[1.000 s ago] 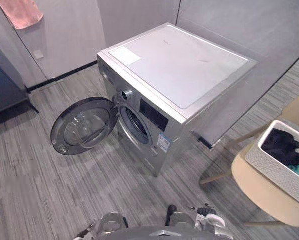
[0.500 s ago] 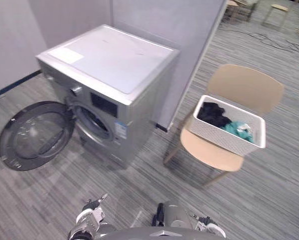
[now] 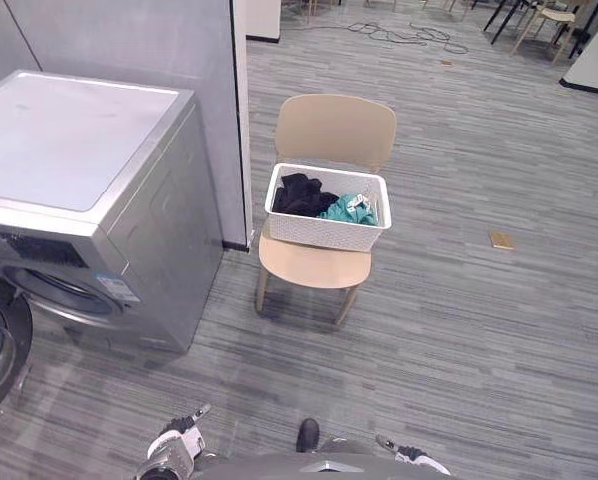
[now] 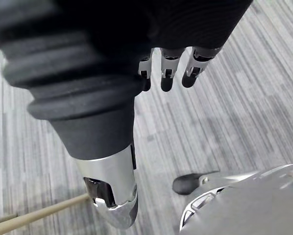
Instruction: Pick up the laundry basket with both hands and put the clothes into the washing machine.
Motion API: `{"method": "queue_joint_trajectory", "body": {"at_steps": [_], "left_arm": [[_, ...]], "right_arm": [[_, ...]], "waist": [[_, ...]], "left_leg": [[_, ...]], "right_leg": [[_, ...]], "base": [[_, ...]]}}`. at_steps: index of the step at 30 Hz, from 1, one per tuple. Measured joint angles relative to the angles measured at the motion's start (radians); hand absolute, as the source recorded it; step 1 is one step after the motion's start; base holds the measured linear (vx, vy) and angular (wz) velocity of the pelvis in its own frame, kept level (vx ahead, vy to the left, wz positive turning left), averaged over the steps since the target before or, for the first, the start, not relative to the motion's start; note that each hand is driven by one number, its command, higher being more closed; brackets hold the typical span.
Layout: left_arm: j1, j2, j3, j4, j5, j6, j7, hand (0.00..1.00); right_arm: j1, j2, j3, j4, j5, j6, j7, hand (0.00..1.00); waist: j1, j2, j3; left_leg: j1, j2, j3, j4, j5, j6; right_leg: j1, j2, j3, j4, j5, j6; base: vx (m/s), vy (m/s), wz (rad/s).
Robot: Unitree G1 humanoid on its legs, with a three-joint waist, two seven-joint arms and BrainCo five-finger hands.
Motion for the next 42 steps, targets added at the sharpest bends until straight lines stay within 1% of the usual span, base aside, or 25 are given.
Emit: {"method": "queue_joint_trajectory", "body": {"at_steps": [1, 2, 3, 4, 5, 6, 7, 9, 11, 14, 16, 18, 21, 24, 27, 28, 29, 30, 31, 33, 34, 35, 37, 40, 42], "left_arm": [[0.009, 0.002, -0.002, -0.006, 0.000, -0.006, 0.001, 0.00], [0.022, 0.015, -0.006, -0.035, -0.002, -0.021, 0.003, 0.00], [0.030, 0.019, -0.005, -0.044, -0.019, -0.027, 0.004, 0.00], [0.037, 0.019, -0.004, -0.072, -0.041, -0.043, 0.006, 0.00], [0.041, 0.019, -0.010, -0.072, -0.059, -0.048, 0.004, 0.00], [0.045, 0.015, -0.017, -0.070, -0.059, -0.047, 0.003, 0.00], [0.061, -0.005, -0.014, -0.069, -0.084, -0.048, 0.001, 0.00], [0.064, -0.003, -0.004, -0.070, -0.092, -0.047, 0.002, 0.00], [0.069, -0.025, 0.062, -0.070, -0.097, -0.047, 0.005, 0.00], [0.073, -0.035, 0.084, -0.052, -0.103, -0.041, 0.008, 0.00], [0.083, -0.030, 0.088, -0.028, -0.101, -0.035, 0.014, 0.00], [0.109, 0.002, 0.069, -0.007, -0.093, -0.027, 0.026, 0.00], [0.099, 0.044, 0.002, 0.016, -0.094, -0.025, 0.031, 0.00], [0.089, 0.051, -0.068, 0.010, -0.094, -0.025, 0.042, 0.00], [0.109, 0.065, -0.097, 0.028, -0.103, 0.022, 0.061, 0.00], [0.121, 0.068, -0.120, 0.026, -0.102, 0.025, 0.066, 0.00], [0.124, 0.072, -0.125, 0.026, -0.102, 0.030, 0.071, 0.00], [0.127, 0.072, -0.124, 0.026, -0.101, 0.030, 0.075, 0.00], [0.131, 0.072, -0.124, 0.025, -0.097, 0.030, 0.084, 0.00], [0.136, 0.074, -0.123, 0.022, -0.096, 0.028, 0.089, 0.00], [0.148, 0.078, -0.118, 0.009, -0.096, 0.019, 0.090, 0.00], [0.150, 0.080, -0.101, 0.008, -0.094, 0.003, 0.086, 0.00], [0.153, 0.060, -0.093, 0.008, -0.079, -0.008, 0.084, 0.00], [0.144, 0.043, -0.075, 0.008, -0.044, -0.019, 0.080, 0.00], [0.145, 0.043, -0.041, 0.009, -0.036, -0.016, 0.077, 0.00]], "right_arm": [[0.000, 0.000, 0.005, -0.004, 0.002, -0.001, -0.007, 0.00], [-0.001, 0.001, 0.030, -0.006, 0.003, -0.004, -0.015, 0.00], [0.000, 0.000, 0.041, -0.008, 0.002, -0.004, -0.015, 0.00], [-0.003, 0.002, 0.064, -0.017, 0.001, -0.006, -0.017, 0.00], [-0.008, -0.010, 0.080, -0.020, -0.001, -0.011, -0.018, 0.00], [-0.018, -0.016, 0.080, -0.013, -0.001, -0.015, -0.018, 0.00], [-0.024, -0.023, 0.080, -0.001, -0.001, -0.018, -0.016, 0.00], [-0.035, -0.013, 0.078, -0.014, -0.003, -0.017, -0.013, 0.00], [-0.019, -0.009, 0.079, -0.039, -0.041, -0.016, -0.014, 0.00], [-0.010, -0.023, 0.082, -0.042, -0.040, -0.015, -0.016, 0.00], [-0.017, -0.025, 0.091, -0.040, -0.040, -0.015, -0.017, 0.00], [-0.035, -0.016, 0.121, 0.010, -0.040, -0.015, -0.013, 0.00], [-0.059, -0.002, 0.119, 0.065, -0.040, -0.012, -0.012, 0.00], [-0.095, -0.004, 0.125, 0.072, -0.040, -0.007, -0.011, 0.00], [-0.111, -0.005, 0.181, 0.034, -0.040, -0.007, -0.013, 0.00], [-0.115, -0.004, 0.205, -0.001, -0.037, -0.011, -0.014, 0.00], [-0.114, 0.001, 0.240, -0.033, -0.036, -0.016, -0.015, 0.00], [-0.114, 0.008, 0.257, -0.052, -0.035, -0.019, -0.015, 0.00], [-0.118, 0.023, 0.283, -0.089, -0.028, -0.022, -0.016, 0.00], [-0.130, 0.044, 0.326, -0.130, -0.017, -0.025, -0.017, 0.00], [-0.137, 0.060, 0.356, -0.159, -0.010, -0.028, -0.017, 0.00], [-0.134, 0.069, 0.379, -0.181, 0.002, -0.041, -0.016, 0.00], [-0.142, 0.062, 0.404, -0.219, 0.001, -0.044, -0.015, 0.00], [-0.118, 0.049, 0.434, -0.328, 0.000, -0.048, -0.011, 0.00], [-0.065, 0.029, 0.447, -0.453, -0.001, -0.053, -0.009, 0.00]], "waist": [[0.004, 0.004, 0.007], [0.012, 0.007, 0.023], [0.018, 0.005, 0.025], [0.034, -0.014, 0.035], [0.046, 0.004, 0.044], [0.047, 0.001, 0.045], [0.052, 0.009, 0.053], [0.053, 0.021, 0.059], [0.052, 0.024, 0.058], [0.053, 0.046, 0.044], [0.056, 0.055, 0.038], [0.056, 0.013, 0.008], [0.056, -0.024, -0.019], [0.057, -0.003, -0.027], [0.042, 0.005, -0.001], [0.040, 0.013, 0.023], [0.039, 0.008, 0.041], [0.039, 0.009, 0.046], [0.039, 0.001, 0.055], [0.038, -0.004, 0.074], [0.042, -0.038, 0.072], [0.053, -0.050, 0.080], [0.055, -0.025, 0.074], [0.050, -0.003, 0.065], [0.051, -0.017, 0.064]], "left_leg": [[-0.003, 0.021, -0.002, 0.071, -0.024, 0.040], [-0.061, 0.066, -0.050, 0.260, -0.030, 0.194], [-0.110, 0.079, -0.115, 0.361, 0.010, 0.225], [-0.193, 0.076, -0.255, 0.519, 0.071, 0.196], [-0.246, 0.021, -0.358, 0.581, 0.016, 0.108], [-0.262, -0.013, -0.392, 0.573, -0.003, 0.081], [-0.270, -0.054, -0.390, 0.507, -0.013, 0.068], [-0.287, -0.050, -0.368, 0.368, -0.013, 0.069], [-0.274, -0.043, -0.376, 0.093, 0.024, 0.038], [-0.275, -0.048, -0.440, -0.068, 0.055, 0.013], [-0.247, -0.079, -0.444, -0.076, 0.107, -0.014], [-0.254, -0.169, -0.437, 0.009, 0.126, -0.003], [-0.278, -0.248, -0.404, 0.106, 0.019, 0.049], [-0.235, -0.259, -0.354, 0.075, -0.001, 0.084], [-0.172, -0.261, -0.351, 0.058, -0.008, 0.107], [-0.134, -0.258, -0.355, 0.044, -0.014, 0.116], [-0.098, -0.256, -0.356, 0.023, -0.014, 0.116], [-0.087, -0.254, -0.356, 0.014, -0.014, 0.116], [-0.060, -0.251, -0.353, -0.009, -0.013, 0.115], [-0.028, -0.250, -0.349, -0.030, -0.008, 0.104], [-0.013, -0.265, -0.351, -0.041, -0.011, 0.082], [-0.003, -0.279, -0.362, -0.045, -0.021, 0.061], [-0.028, -0.250, -0.364, -0.045, -0.021, 0.042], [-0.036, -0.214, -0.401, -0.080, -0.005, 0.013], [-0.040, -0.197, -0.429, -0.086, -0.007, 0.004]], "right_leg": [[0.013, 0.009, 0.009, 0.004, -0.004, -0.005], [0.031, 0.017, 0.032, 0.019, -0.016, -0.022], [0.038, 0.016, 0.045, 0.025, -0.019, -0.025], [0.051, 0.013, 0.083, 0.050, -0.032, -0.039], [0.043, -0.001, 0.128, 0.080, -0.054, -0.037], [0.041, -0.010, 0.150, 0.084, -0.057, -0.035], [0.040, -0.026, 0.184, 0.078, -0.059, -0.032], [0.050, -0.034, 0.207, 0.062, -0.063, -0.017], [0.058, -0.052, 0.211, 0.063, -0.074, 0.020], [0.068, -0.067, 0.224, 0.072, -0.105, 0.069], [0.077, -0.101, 0.272, 0.098, -0.135, 0.116], [0.086, -0.194, 0.320, 0.097, -0.157, 0.158], [0.074, -0.276, 0.340, 0.129, -0.118, 0.168], [-0.046, -0.278, 0.379, 0.335, -0.054, 0.137], [-0.149, -0.274, 0.376, 0.566, 0.033, 0.123], [-0.194, -0.267, 0.376, 0.694, 0.021, 0.133], [-0.233, -0.249, 0.363, 0.787, -0.057, 0.135], [-0.254, -0.240, 0.345, 0.805, -0.091, 0.134], [-0.284, -0.228, 0.297, 0.789, -0.137, 0.135], [-0.280, -0.229, 0.214, 0.611, -0.124, 0.127], [-0.257, -0.231, 0.185, 0.433, 0.017, 0.127], [-0.236, -0.225, 0.189, 0.366, 0.034, 0.120], [-0.208, -0.195, 0.202, 0.281, 0.028, 0.120], [-0.138, -0.138, 0.169, 0.116, 0.072, 0.097], [-0.083, -0.119, 0.132, 0.012, 0.104, 0.090]], "base": [[0.03, -0.039, -0.36], [0.03, -0.036, -0.36], [0.06, -0.068, -0.59], [0.09, -0.018, -0.77], [0.11, 0.044, -0.84], [0.11, 0.114, -1.06], [0.11, 0.119, -1.01], [0.12, 0.117, -0.81], [0.14, 0.162, -0.37], [0.27, 0.321, -0.12], [0.36, 0.451, -0.44], [0.39, 0.516, -0.52], [0.31, 0.367, -0.17], [0.27, 0.292, -0.43], [0.26, 0.161, -0.17], [0.24, 0.056, 0.11], [0.22, 0.026, 0.17], [0.20, -0.028, 0.17], [0.20, -0.114, 0.16], [0.18, -0.166, 0.18], [0.17, -0.211, 0.09], [0.16, -0.239, -0.03], [0.06, -0.208, -0.08], [0.01, -0.140, 0.12], [-0.02, -0.062, 0.28]]}}
